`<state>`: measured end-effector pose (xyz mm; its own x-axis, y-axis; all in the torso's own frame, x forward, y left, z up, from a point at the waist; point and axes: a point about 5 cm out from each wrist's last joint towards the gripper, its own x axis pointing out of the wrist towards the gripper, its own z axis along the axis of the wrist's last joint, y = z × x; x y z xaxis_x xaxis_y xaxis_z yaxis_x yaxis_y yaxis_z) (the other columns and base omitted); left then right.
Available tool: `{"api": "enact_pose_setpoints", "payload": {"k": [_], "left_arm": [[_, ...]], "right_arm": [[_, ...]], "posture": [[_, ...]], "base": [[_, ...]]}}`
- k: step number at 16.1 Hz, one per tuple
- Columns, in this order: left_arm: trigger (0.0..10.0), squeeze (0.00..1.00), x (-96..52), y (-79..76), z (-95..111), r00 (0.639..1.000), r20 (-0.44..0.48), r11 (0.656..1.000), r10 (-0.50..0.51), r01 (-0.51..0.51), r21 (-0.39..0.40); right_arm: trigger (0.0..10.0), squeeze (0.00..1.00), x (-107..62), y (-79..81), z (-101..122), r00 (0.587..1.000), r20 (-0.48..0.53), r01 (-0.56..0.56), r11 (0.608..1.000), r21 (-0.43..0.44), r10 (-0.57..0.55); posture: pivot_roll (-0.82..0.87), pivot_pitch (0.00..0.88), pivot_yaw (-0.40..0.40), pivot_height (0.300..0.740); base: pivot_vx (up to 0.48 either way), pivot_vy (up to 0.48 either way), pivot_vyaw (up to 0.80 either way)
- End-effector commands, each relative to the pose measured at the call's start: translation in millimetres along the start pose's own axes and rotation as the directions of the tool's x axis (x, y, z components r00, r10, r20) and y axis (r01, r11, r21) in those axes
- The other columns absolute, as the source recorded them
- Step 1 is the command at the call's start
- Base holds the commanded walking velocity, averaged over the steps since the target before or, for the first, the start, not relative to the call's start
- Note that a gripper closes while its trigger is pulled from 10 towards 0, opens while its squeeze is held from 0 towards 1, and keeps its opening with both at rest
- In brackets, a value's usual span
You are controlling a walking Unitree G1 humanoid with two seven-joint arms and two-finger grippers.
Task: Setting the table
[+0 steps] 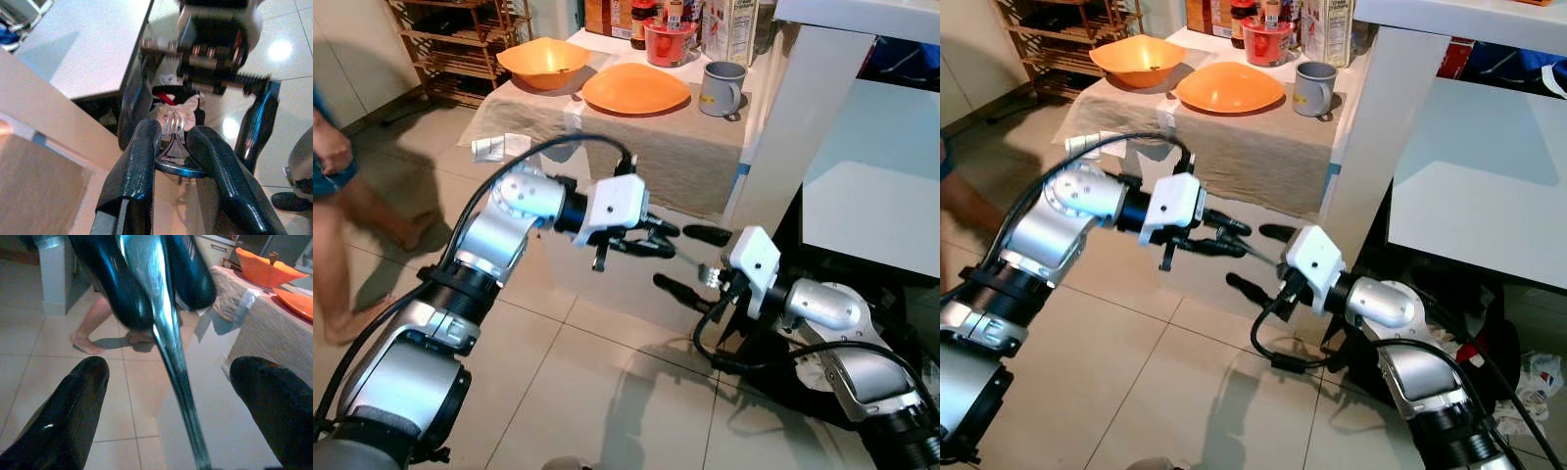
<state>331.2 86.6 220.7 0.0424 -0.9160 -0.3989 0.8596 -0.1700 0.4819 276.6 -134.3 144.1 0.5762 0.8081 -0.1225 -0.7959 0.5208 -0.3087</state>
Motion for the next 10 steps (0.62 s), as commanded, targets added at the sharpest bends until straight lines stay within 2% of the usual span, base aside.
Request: {"api": "enact_pose_setpoints", "payload": {"k": [1, 10], "left_arm": [[0.0, 0.0, -3.4, 7.0, 14, 1.0, 0.019, 0.999, 0.004, -0.005, 0.049], [0.0, 0.0, -2.7, 6.0, 27, 0.999, 0.048, 0.997, -0.005, 0.001, 0.072]], "right_arm": [[10.0, 0.0, 0.5, -2.3, -2, 1.0, -0.014, 0.019, 1.0, -0.015, -0.02], [10.0, 0.0, 6.4, -10.3, -8, 0.993, -0.038, 0.111, 0.993, -0.027, -0.112]], "posture": [[0.05, 0.0, -0.003, 0.74], [0.05, 0.004, -0.003, 0.74]], "base": [[0.0, 0.0, 0.0], [0.0, 0.0, 0.0]]}}
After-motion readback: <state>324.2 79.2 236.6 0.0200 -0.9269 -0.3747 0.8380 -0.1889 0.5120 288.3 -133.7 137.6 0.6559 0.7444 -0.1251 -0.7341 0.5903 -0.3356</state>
